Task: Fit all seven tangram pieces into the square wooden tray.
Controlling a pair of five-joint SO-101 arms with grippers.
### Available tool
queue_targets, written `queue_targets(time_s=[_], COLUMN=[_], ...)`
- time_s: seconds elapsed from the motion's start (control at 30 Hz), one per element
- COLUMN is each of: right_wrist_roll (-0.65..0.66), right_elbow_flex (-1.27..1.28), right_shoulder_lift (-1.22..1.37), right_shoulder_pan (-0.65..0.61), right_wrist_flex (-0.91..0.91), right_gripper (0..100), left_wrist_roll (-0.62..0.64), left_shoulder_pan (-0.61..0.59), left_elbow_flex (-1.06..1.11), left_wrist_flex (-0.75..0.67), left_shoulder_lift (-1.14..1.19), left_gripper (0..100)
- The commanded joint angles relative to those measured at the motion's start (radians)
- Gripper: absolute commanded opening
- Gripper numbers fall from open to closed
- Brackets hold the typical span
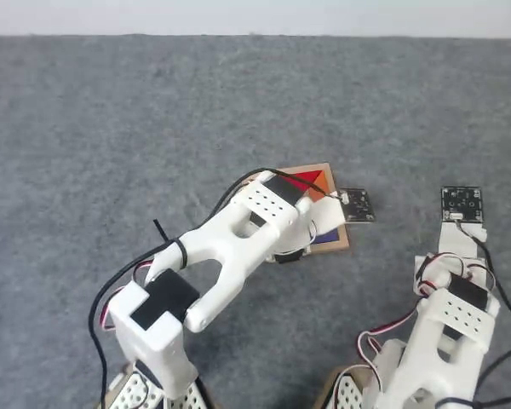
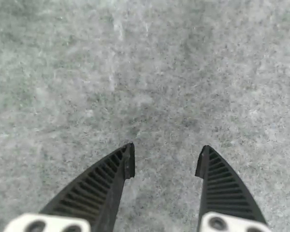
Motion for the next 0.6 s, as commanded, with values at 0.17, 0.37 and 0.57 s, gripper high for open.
queue_targets(time_s=[0.17, 0.37, 0.57], right_wrist_roll=[-0.011, -0.009, -0.009], right_elbow_flex=[-0.058, -0.057, -0.054], right_shoulder_lift=[-0.03, -0.03, -0.035], right_shoulder_pan=[-0.015, -0.047, -0.048], right_wrist_flex=[-0.021, -0.021, -0.021], right_gripper=[22.6, 22.6, 22.6], left_wrist_roll=[-0.046, -0.048, -0.074], left_shoulder_pan=[0.005, 0.0, -0.037], left_elbow_flex=[-0.042, -0.059, -0.068], left_wrist_flex=[0.006, 0.011, 0.028], left_shoulder_lift=[-0.011, -0.017, -0.02], left_gripper=[13, 13, 13])
